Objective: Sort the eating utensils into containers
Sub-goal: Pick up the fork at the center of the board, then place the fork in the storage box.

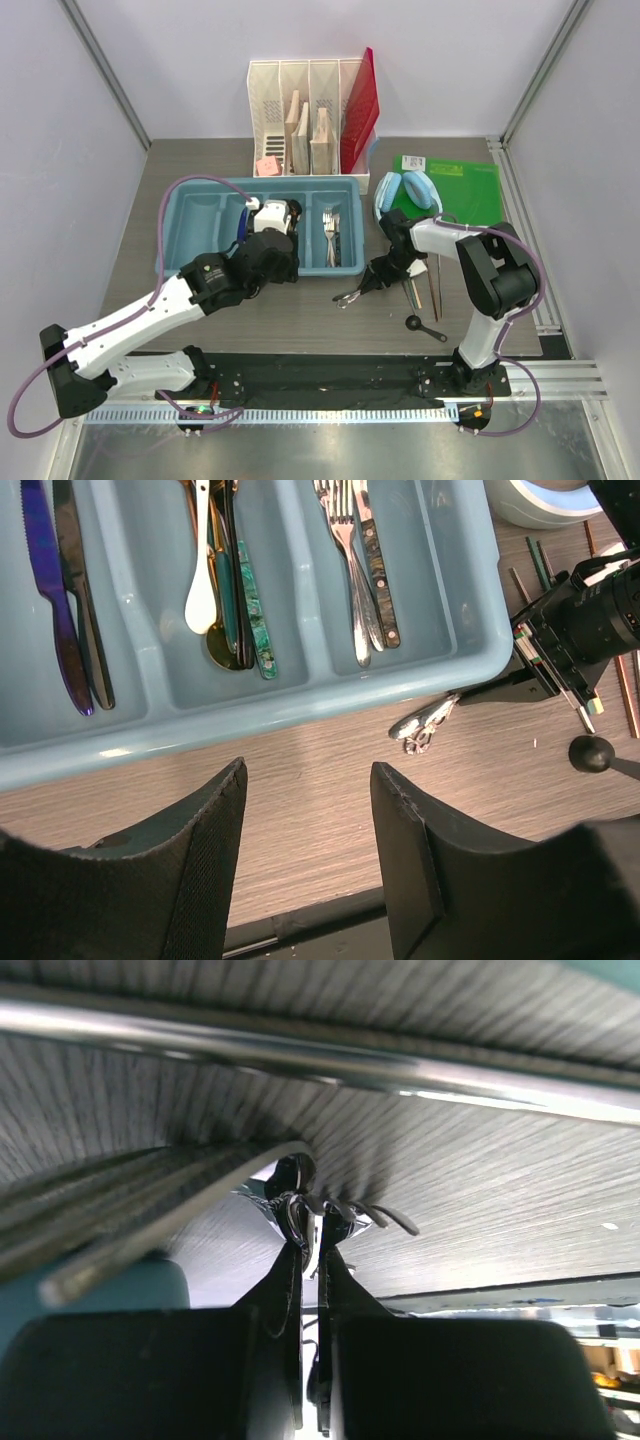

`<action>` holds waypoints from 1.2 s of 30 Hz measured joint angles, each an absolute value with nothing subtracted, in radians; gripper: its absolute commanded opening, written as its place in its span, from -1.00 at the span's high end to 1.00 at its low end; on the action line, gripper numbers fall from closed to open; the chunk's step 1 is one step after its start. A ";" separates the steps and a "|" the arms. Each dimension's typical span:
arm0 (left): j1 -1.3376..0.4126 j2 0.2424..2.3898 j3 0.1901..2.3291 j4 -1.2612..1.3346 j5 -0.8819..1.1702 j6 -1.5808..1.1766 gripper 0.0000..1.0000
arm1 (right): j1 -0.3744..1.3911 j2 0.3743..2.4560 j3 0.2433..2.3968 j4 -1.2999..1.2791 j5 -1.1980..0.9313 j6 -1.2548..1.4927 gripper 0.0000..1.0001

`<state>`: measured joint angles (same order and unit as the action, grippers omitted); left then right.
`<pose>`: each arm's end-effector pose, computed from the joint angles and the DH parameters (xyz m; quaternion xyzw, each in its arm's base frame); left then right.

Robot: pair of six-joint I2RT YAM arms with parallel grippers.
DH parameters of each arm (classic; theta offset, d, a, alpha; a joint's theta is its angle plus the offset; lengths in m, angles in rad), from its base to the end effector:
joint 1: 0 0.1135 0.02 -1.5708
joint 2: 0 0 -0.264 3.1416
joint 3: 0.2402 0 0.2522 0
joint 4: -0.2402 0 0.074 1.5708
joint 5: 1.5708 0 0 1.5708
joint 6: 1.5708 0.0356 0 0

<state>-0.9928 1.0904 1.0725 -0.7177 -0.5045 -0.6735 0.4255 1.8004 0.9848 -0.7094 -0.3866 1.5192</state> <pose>0.1357 -0.1765 0.3327 0.0408 0.8900 -0.1372 0.4330 0.2646 0.1346 0.1265 -0.5064 -0.8403 -0.1268 0.1460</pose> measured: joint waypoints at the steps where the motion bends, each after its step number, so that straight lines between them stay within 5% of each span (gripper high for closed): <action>1: -0.993 1.089 1.071 -0.719 -0.505 -0.673 -0.07 | 0.426 1.801 0.986 -0.712 -0.388 1.512 0.98; 18: -0.993 1.087 1.061 -0.718 -0.505 -0.645 -0.08 | 0.430 1.694 0.974 -0.907 -0.265 1.225 0.98; 36: -0.897 1.122 1.077 -0.870 -0.639 -0.766 -0.15 | 0.450 1.495 1.391 -1.247 -0.222 1.035 0.98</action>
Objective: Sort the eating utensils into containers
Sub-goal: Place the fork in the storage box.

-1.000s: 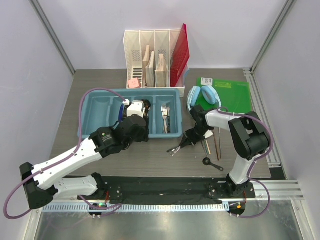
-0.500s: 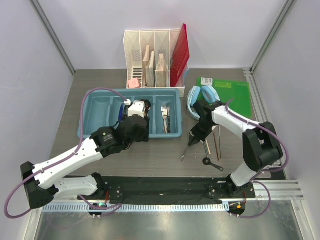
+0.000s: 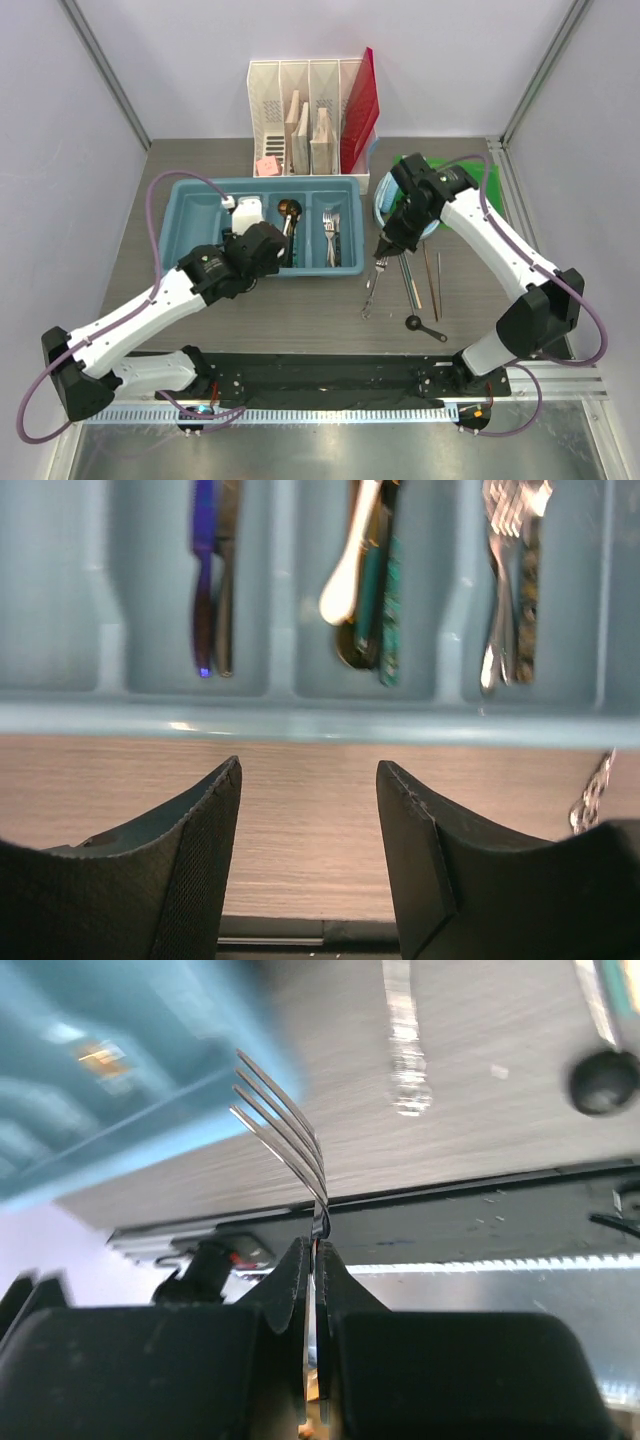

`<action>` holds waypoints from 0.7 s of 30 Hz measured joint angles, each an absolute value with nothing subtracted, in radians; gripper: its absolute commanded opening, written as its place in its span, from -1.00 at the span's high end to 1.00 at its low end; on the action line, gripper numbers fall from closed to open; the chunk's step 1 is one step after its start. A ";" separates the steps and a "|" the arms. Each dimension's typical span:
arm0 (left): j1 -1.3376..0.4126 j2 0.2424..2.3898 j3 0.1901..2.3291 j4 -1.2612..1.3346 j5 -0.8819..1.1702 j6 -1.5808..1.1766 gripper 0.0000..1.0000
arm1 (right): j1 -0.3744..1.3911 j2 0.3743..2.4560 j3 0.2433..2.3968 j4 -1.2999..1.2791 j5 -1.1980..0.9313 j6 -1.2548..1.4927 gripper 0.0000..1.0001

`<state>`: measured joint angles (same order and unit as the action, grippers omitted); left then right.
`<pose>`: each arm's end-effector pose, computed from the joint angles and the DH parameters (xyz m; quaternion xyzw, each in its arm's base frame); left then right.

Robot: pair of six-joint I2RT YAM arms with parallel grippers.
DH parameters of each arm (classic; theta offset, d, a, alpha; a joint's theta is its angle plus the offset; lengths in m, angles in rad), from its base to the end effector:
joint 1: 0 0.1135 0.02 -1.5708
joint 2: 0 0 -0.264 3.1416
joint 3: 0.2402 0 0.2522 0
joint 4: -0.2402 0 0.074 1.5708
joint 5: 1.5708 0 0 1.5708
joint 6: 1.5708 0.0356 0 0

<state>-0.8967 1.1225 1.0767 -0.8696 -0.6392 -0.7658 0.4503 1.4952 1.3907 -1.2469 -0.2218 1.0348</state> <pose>0.1511 -0.1551 0.3188 -0.0421 0.9035 -0.0253 0.4257 0.2429 0.1261 0.3047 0.2730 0.9495 0.1546 0.0058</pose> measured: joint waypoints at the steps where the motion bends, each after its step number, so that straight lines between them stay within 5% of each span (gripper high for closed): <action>1: -0.886 1.117 1.085 -0.888 -0.654 -0.785 -0.15 | 0.462 1.515 1.466 -1.267 -0.220 1.019 0.98; 15: -0.836 1.024 1.207 -1.280 -0.908 -1.240 -0.14 | 0.661 2.177 2.399 -1.279 -0.342 0.879 0.98; 21: -0.836 0.919 1.206 -1.328 -0.931 -1.356 -0.09 | 0.697 2.318 2.411 -1.148 -0.457 0.868 0.98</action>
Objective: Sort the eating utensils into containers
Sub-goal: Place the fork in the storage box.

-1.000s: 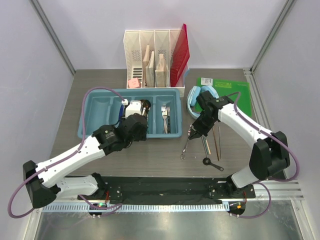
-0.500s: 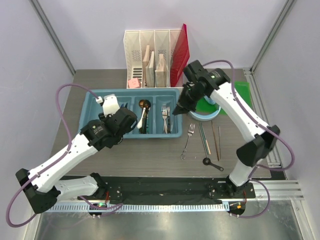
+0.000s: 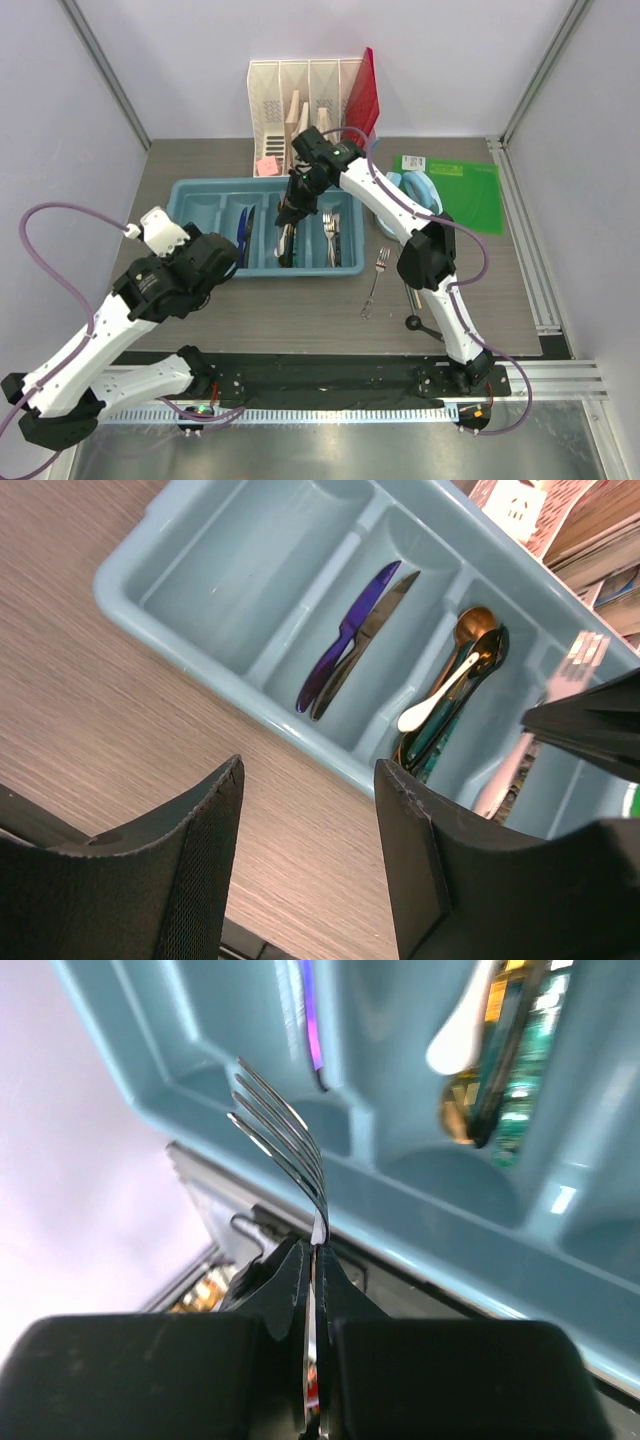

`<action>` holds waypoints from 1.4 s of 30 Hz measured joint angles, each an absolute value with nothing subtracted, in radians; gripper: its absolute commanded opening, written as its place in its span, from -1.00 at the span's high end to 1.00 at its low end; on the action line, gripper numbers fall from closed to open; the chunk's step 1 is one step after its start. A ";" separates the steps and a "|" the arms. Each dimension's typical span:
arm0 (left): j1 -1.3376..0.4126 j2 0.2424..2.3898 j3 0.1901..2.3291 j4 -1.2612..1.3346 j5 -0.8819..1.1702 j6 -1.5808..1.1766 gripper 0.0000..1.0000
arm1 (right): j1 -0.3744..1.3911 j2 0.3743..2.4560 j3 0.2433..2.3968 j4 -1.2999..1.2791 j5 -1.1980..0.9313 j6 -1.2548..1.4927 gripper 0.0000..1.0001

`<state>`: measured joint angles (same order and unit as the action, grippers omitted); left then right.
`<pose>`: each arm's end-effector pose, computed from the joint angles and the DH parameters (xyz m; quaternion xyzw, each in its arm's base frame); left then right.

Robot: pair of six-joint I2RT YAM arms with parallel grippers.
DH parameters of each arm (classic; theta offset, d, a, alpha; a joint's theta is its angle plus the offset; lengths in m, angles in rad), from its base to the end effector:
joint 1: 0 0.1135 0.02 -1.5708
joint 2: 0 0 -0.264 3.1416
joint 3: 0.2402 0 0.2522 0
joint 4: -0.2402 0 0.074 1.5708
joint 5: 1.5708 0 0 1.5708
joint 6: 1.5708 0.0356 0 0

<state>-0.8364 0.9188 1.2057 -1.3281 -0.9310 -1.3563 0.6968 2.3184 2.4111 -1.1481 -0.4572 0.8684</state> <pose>0.1056 -0.0743 0.3680 -0.3352 0.8033 -0.0101 0.4922 0.3657 0.3266 0.2973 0.0232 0.9433 0.3304 0.0215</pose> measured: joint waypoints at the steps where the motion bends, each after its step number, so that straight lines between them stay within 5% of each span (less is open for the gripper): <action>1: -0.836 0.910 1.205 -1.333 -0.931 -1.364 -0.10 | 0.701 2.318 2.394 -1.117 -0.484 0.871 0.98; 10: -0.836 0.941 1.202 -1.345 -0.923 -1.375 -0.10 | 0.714 2.310 2.358 -0.926 -0.530 0.868 0.98; 22: -0.836 1.007 1.187 -1.334 -0.888 -1.251 -0.12 | 0.568 2.079 1.832 -0.966 -0.376 0.792 0.98; 34: -0.836 1.082 1.187 -1.282 -0.844 -1.165 -0.10 | 0.542 2.080 1.808 -0.970 -0.335 0.712 0.96; 38: -0.836 1.069 1.187 -1.275 -0.838 -1.162 -0.09 | 0.536 2.127 1.808 -0.971 -0.309 0.691 0.42; 42: -0.836 1.052 1.179 -1.272 -0.836 -1.160 -0.09 | 0.532 2.145 1.808 -1.000 -0.292 0.672 0.11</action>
<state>-0.8356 1.0523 1.1790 -1.2724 -0.8356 -1.1603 0.5316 2.1448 1.8084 -1.0000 -0.2920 0.6716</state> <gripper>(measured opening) 0.547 0.337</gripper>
